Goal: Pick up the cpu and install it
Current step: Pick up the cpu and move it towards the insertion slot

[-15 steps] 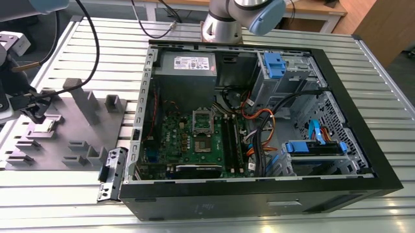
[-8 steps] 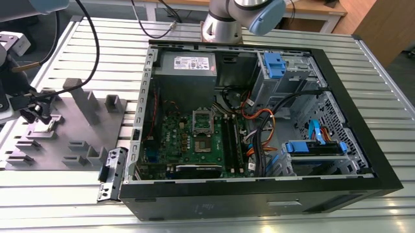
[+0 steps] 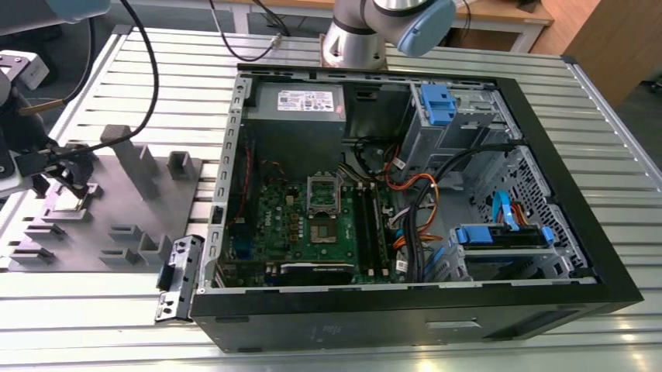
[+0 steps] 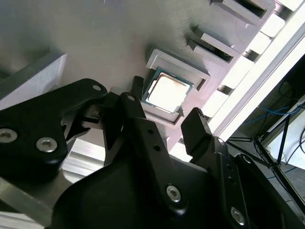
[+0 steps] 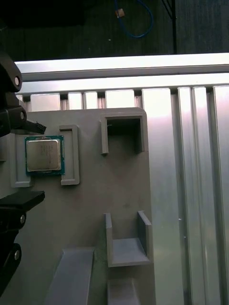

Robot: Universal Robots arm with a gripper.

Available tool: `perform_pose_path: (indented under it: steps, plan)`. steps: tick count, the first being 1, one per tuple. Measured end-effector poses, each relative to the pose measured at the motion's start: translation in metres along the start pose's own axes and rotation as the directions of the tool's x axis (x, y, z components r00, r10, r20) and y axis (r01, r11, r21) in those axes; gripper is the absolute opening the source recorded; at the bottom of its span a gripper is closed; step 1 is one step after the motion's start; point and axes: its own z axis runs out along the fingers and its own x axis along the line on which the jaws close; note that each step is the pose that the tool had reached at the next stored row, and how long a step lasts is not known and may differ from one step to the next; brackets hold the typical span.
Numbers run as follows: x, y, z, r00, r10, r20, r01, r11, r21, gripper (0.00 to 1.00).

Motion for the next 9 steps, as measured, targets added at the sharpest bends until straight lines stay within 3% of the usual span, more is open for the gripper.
perform_pose_path:
  steps: [9]
  plan:
    - [0.0041, 0.0003, 0.0144, 0.9999, -0.011, 0.003, 0.011, 0.9999, -0.0001, 0.59]
